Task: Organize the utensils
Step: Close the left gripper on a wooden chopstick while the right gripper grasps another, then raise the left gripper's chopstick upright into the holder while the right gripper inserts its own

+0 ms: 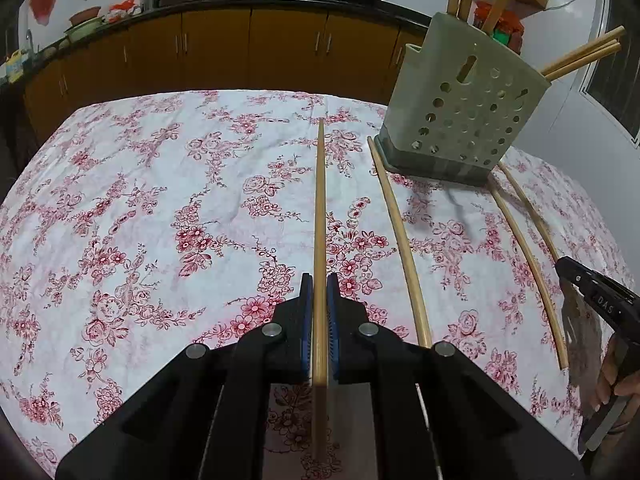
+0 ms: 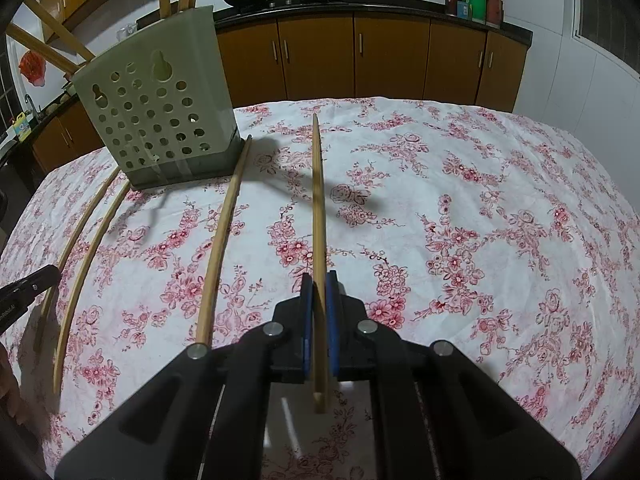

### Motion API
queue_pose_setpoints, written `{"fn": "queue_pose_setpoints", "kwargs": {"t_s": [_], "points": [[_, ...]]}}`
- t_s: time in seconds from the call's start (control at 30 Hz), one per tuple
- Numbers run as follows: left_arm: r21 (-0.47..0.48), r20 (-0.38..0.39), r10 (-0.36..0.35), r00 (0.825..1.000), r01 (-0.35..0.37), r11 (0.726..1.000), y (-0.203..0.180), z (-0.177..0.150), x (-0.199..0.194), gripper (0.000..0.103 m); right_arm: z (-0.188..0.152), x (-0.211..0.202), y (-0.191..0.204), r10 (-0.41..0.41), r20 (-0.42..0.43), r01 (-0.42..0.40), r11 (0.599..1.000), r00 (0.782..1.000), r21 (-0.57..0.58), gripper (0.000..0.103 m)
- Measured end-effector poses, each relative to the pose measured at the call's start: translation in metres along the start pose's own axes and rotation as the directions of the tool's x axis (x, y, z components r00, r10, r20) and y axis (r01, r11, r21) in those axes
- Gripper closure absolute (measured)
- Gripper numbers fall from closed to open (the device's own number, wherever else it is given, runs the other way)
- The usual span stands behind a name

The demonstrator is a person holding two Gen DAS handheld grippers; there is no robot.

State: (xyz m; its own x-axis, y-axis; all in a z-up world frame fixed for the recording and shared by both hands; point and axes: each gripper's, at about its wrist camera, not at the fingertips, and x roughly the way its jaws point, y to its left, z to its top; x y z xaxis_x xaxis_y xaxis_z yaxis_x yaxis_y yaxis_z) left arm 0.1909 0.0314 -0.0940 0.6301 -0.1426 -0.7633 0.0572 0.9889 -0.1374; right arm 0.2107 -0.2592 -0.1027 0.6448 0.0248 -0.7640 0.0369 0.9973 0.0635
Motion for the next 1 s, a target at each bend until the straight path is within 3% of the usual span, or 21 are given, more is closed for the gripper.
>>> {"fn": "queue_pose_setpoints", "kwargs": {"t_s": [0.47,0.6,0.8,0.9,1.0], "points": [[-0.002,0.0,0.0,1.0,0.0,1.0,0.001,-0.001,-0.001,0.094,0.0,0.0,-0.003,0.012,0.0,-0.012,1.0,1.0,0.006,0.094],[0.057,-0.004,0.031,1.0,-0.03,0.998,-0.007,-0.008,-0.008,0.094,-0.003,-0.004,-0.002,0.011,-0.001,-0.011,1.0,1.0,-0.008,0.094],[0.058,-0.004,0.035,0.999,-0.035,0.998,-0.008,-0.011,-0.01,0.095,-0.004,-0.006,-0.006,0.026,0.003,-0.026,1.0,1.0,0.004,0.095],[0.075,-0.001,0.047,0.999,-0.047,0.996,-0.01,-0.01,-0.01,0.095,-0.002,-0.016,-0.008,0.021,0.041,-0.021,1.0,0.999,0.008,0.095],[0.07,0.047,0.038,0.998,-0.041,0.997,-0.008,-0.002,-0.025,0.095,0.008,-0.043,-0.009,0.031,0.131,-0.032,0.999,0.991,0.007,0.095]]}}
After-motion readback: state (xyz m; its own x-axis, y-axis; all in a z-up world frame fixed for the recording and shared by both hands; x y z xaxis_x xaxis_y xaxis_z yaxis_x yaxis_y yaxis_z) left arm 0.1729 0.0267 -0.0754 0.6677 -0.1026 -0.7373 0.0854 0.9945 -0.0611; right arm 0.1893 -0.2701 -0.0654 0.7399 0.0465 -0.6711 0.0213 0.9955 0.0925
